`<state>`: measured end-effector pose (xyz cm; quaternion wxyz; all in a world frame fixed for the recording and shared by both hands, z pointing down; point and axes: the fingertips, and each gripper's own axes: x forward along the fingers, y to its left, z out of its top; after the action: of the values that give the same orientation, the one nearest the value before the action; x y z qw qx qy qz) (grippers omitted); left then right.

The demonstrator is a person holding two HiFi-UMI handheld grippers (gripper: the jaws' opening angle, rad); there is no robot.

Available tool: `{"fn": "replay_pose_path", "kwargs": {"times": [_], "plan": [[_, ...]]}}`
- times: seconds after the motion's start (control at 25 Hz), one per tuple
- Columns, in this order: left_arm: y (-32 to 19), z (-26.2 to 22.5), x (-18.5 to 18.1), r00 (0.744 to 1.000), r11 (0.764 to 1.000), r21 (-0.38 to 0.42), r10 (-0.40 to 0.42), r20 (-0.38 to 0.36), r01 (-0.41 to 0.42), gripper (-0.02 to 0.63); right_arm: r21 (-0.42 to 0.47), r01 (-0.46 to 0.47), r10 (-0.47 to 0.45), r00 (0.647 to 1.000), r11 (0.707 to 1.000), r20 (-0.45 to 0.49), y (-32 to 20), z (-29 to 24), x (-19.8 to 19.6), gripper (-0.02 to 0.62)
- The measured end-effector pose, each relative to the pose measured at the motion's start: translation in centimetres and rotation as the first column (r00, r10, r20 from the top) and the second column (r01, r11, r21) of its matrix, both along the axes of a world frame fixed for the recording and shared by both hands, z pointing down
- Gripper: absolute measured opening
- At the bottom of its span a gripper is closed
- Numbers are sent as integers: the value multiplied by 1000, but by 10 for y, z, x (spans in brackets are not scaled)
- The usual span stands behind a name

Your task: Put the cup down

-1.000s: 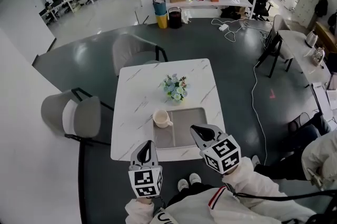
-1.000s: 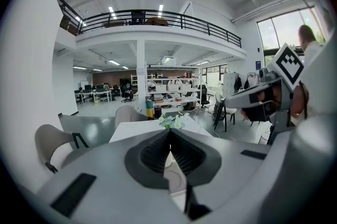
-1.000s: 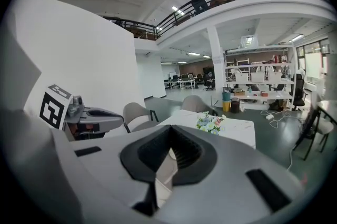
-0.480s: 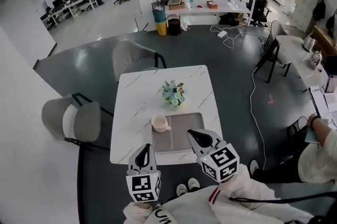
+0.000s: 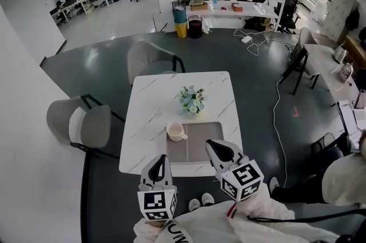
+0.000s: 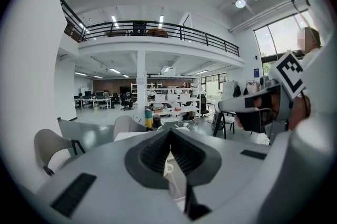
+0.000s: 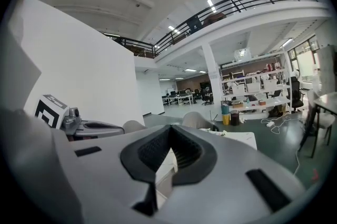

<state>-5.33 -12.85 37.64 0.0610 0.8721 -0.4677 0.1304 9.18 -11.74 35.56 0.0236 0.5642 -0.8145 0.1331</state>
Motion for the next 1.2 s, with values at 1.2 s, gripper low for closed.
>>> {"fn": "replay_pose_path", "kwargs": {"times": [1.2], "plan": [[5,-3,-5,1000,1000,-19,-12,-6,12,11,-23,36,-37,999,999,-12,9,3,-6,5]]}}
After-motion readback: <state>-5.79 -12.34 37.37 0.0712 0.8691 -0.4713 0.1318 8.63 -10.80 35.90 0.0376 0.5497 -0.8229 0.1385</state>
